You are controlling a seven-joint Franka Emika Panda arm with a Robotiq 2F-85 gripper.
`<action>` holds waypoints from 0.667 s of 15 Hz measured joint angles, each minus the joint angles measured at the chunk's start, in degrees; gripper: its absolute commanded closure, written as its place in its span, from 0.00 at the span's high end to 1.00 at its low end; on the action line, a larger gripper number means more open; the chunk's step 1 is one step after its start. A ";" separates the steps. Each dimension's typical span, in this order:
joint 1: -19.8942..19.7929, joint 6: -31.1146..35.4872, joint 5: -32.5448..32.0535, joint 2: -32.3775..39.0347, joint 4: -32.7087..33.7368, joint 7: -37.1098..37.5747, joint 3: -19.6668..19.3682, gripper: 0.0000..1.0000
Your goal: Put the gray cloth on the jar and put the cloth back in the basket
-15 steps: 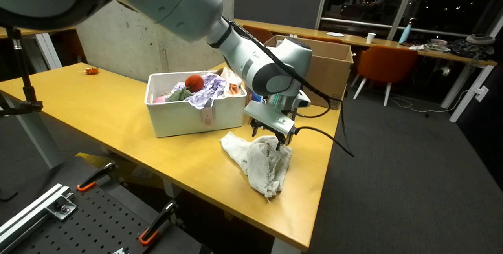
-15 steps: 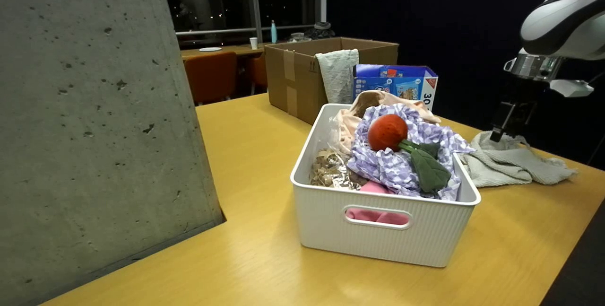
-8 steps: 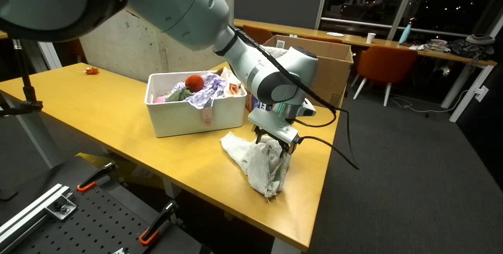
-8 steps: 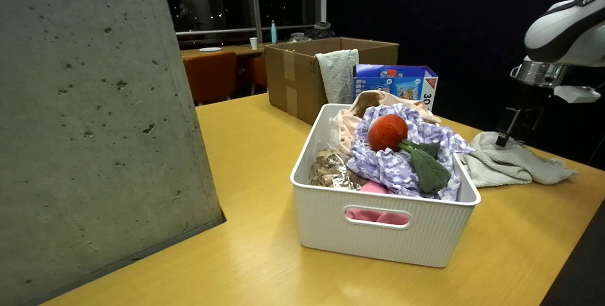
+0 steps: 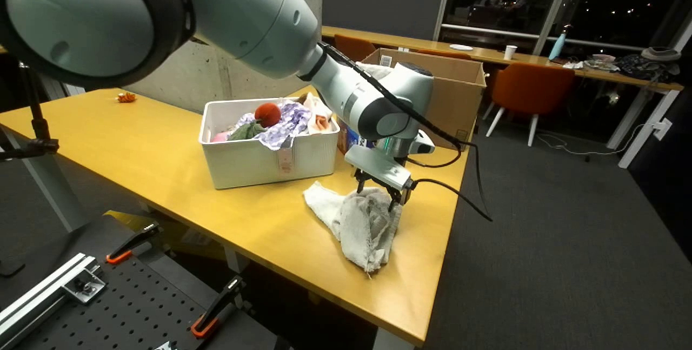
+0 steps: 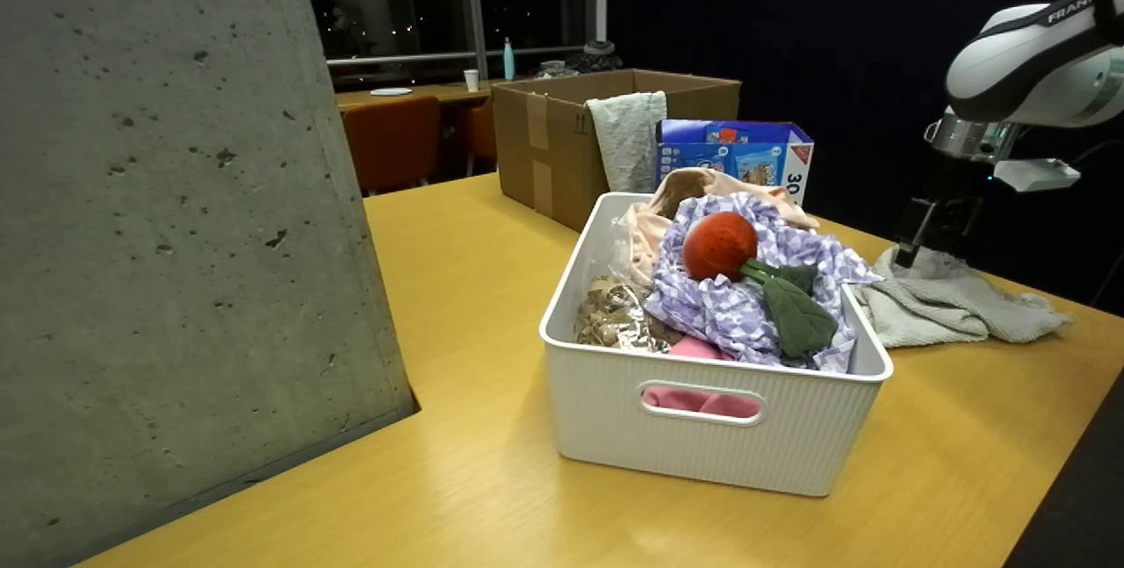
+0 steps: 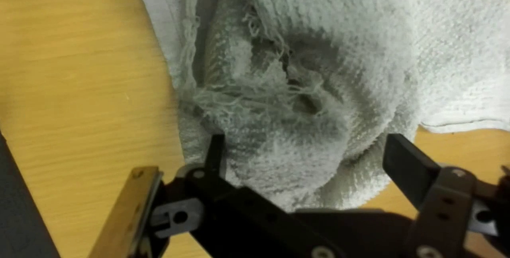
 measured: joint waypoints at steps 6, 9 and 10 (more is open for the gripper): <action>0.76 -0.90 -0.02 5.18 4.25 1.74 0.20 1.00; 0.21 -0.90 -0.02 5.71 4.28 2.03 0.19 1.00; 0.07 -0.90 -0.02 5.71 4.25 2.28 0.19 1.00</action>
